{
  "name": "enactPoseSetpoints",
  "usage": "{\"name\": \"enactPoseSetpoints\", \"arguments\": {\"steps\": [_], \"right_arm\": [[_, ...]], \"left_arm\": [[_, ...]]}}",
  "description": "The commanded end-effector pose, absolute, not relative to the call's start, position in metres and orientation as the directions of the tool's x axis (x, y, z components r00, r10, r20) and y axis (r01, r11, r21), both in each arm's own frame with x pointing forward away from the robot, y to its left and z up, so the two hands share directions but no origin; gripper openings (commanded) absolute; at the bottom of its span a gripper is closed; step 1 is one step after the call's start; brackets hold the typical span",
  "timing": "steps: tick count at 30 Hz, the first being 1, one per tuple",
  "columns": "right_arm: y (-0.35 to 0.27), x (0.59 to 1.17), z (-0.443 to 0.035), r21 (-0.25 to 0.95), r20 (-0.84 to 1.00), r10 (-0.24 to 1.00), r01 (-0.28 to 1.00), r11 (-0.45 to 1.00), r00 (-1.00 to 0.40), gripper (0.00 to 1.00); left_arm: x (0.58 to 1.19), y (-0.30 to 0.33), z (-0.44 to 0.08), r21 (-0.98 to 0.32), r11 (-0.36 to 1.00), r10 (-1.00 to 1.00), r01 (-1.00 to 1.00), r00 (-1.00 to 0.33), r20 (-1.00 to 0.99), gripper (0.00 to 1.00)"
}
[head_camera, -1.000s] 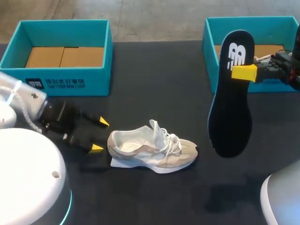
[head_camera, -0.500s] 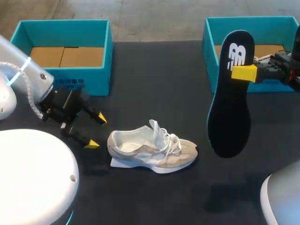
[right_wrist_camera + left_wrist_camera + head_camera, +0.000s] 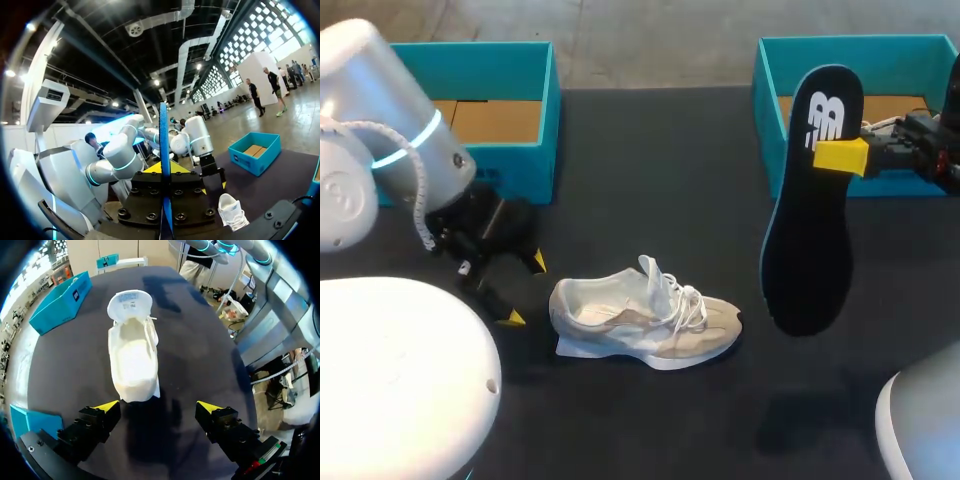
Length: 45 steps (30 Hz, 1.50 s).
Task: Take the shoe out of the shoebox, open the shoe tongue, remove and reinsert the insole, then place the shoe into the shoebox
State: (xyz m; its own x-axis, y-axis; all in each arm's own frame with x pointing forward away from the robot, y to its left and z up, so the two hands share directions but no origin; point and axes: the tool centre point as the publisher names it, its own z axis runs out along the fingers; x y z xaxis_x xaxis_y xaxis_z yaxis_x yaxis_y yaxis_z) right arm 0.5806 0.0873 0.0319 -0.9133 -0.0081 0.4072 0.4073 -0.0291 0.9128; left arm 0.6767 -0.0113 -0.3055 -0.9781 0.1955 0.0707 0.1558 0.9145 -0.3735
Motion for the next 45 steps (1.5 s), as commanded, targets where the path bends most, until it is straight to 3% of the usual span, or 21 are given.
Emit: {"name": "enactPoseSetpoints", "arguments": {"steps": [1, 17, 29, 45], "right_arm": [[0.084, 0.569, 0.027, 0.915, 0.393, 0.377, 0.398, -0.069, -0.838, 0.0], [0.084, 0.569, 0.027, 0.915, 0.393, 0.377, 0.398, -0.069, -0.838, 0.0], [0.084, 0.569, 0.027, 0.915, 0.393, 0.377, 0.398, -0.069, -0.838, 0.0], [0.084, 0.569, 0.027, 0.915, 0.393, 0.377, 0.398, -0.069, -0.838, 0.0]], "left_arm": [[0.678, -0.014, -0.305, -0.276, 0.947, 0.19, 0.166, -0.98, 0.062, 1.0], [0.685, -0.014, -0.307, -0.243, 0.951, 0.213, 0.19, -0.974, 0.074, 1.0], [0.713, -0.056, -0.299, -0.255, 0.94, 0.244, 0.227, -0.969, 0.036, 1.0], [0.733, -0.112, -0.328, -0.23, 0.931, 0.291, 0.283, -0.957, 0.002, 1.0]]}}
